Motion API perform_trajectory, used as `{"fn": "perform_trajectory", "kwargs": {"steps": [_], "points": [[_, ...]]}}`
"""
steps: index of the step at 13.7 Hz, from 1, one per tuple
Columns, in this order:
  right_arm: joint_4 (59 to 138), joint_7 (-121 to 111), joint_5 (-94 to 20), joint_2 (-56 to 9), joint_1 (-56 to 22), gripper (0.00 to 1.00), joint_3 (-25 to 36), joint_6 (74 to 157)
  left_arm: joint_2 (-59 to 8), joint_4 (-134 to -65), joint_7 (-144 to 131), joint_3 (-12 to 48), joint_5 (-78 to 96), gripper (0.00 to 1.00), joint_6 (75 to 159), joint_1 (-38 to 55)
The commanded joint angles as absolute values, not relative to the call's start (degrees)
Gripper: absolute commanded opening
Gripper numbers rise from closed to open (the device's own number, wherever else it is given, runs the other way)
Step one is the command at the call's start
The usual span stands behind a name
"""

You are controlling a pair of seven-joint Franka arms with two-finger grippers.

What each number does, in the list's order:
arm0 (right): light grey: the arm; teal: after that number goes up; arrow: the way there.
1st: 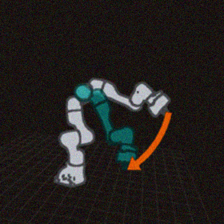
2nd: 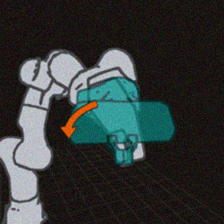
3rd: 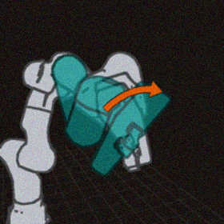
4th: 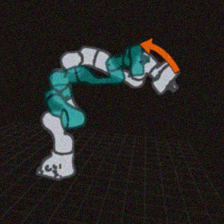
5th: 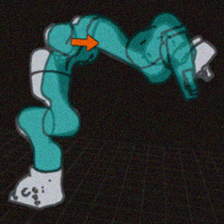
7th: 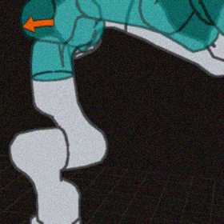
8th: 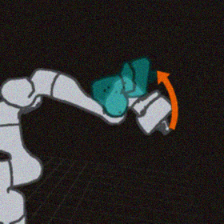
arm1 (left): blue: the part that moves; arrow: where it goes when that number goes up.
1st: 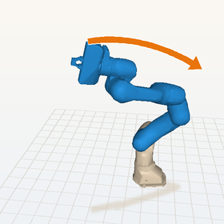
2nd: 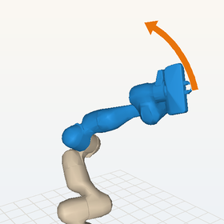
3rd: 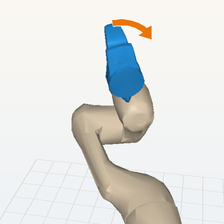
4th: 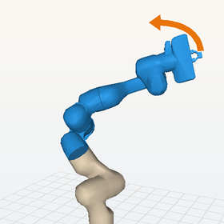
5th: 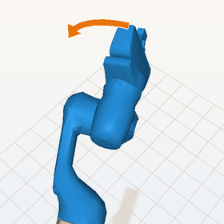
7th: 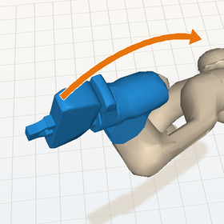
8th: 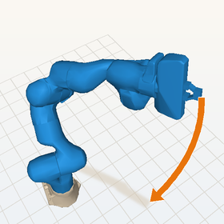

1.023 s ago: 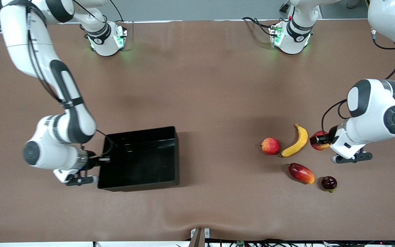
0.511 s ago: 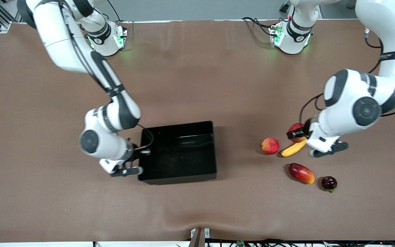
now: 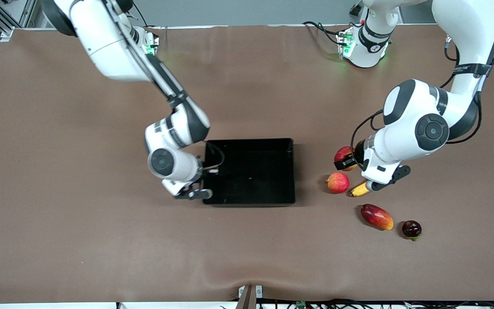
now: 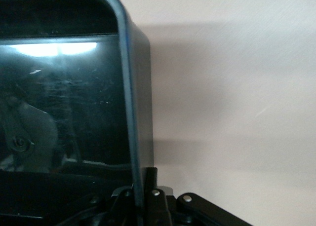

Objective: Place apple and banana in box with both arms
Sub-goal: 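Carry the apple over the box with the left gripper while the right gripper withdraws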

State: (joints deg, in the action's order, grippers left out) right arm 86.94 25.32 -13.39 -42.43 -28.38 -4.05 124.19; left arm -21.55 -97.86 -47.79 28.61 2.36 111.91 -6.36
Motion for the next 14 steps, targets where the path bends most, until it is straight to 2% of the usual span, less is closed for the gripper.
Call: {"fn": "perform_trajectory", "kwargs": {"steps": [1,2,7,11,14], "points": [[88.51,30.93,-14.15,-41.22,-32.68,0.32,-3.60,122.18,-24.33,-92.92,-56.48,28.83,3.17,0.00,112.06,-1.51],[88.42,30.94,-13.37,-41.22,-33.65,0.99,-3.52,121.04,-25.74,-91.60,-58.60,28.83,2.64,0.00,112.06,0.16],[87.98,30.68,-10.99,-38.16,-32.61,1.00,-3.52,117.34,-28.65,-92.02,-63.80,28.57,2.55,0.00,116.89,2.80],[87.98,30.59,-10.55,-32.35,-25.95,1.00,-3.34,115.31,-32.07,-93.33,-69.76,28.48,-2.35,0.00,120.22,6.67],[87.71,27.88,-7.05,-32.26,-20.49,1.00,-3.25,115.23,-35.67,-93.34,-76.28,28.48,-9.03,0.00,121.64,9.66]]}}
